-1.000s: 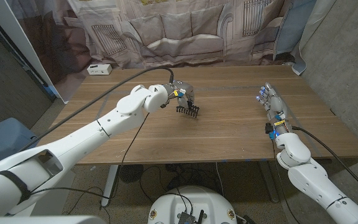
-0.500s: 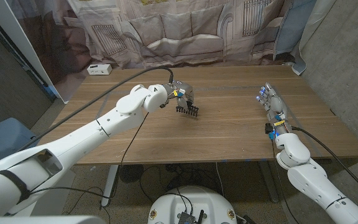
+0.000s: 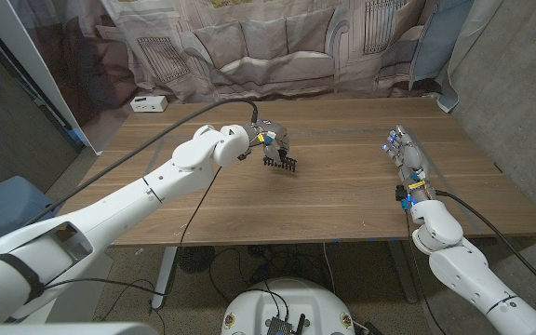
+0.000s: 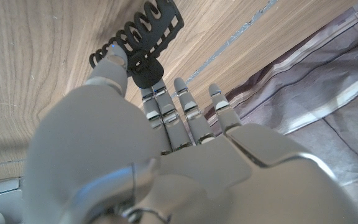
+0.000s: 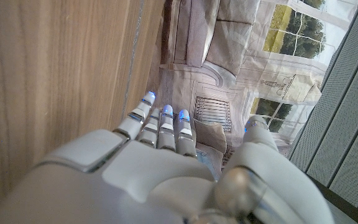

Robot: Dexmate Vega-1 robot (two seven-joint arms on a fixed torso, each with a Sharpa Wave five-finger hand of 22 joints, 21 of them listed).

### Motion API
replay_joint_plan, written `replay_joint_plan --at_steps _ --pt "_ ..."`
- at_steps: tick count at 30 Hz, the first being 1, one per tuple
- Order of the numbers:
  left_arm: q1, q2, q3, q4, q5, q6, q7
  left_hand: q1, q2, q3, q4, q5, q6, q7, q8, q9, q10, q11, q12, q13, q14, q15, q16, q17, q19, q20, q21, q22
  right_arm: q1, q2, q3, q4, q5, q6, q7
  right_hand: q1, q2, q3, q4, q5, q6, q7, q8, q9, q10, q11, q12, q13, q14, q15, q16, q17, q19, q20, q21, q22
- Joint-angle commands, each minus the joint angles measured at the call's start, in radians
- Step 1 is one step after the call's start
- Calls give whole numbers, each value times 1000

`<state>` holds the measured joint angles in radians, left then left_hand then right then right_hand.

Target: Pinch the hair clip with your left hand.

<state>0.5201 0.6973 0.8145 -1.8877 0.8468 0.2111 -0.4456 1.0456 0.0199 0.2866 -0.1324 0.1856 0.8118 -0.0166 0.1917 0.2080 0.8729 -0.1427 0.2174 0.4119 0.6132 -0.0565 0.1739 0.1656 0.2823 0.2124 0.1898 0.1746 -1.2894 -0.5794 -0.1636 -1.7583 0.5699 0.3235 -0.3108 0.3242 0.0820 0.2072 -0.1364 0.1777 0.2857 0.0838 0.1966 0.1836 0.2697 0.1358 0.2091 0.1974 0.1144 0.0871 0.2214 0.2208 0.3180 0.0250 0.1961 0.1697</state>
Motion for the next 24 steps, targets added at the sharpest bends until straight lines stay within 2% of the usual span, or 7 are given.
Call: replay_joint_plan --at_steps 1,24 --pt "-7 1 1 8 -6 -7 -3 -11 2 -8 0 -1 -8 -3 -5 4 -9 1 -6 0 -10 -41 2 3 -6 3 -2 3 -3 0 0 -6 -3 -4 -4 5 0 -2 1 1 8 4 -1 3 8 3 -2 4 12 -4 -4 2 2 5 0 4" --pt "-19 -6 12 20 -2 -3 -21 -37 2 -21 2 -3 -89 -3 -14 1 -87 13 -25 -15 -64 -27 1 4 -27 3 -2 2 -8 -5 8 -12 0 -8 -4 6 0 -3 1 1 10 4 -1 3 9 3 -2 4 13 -3 -4 2 2 5 0 4"
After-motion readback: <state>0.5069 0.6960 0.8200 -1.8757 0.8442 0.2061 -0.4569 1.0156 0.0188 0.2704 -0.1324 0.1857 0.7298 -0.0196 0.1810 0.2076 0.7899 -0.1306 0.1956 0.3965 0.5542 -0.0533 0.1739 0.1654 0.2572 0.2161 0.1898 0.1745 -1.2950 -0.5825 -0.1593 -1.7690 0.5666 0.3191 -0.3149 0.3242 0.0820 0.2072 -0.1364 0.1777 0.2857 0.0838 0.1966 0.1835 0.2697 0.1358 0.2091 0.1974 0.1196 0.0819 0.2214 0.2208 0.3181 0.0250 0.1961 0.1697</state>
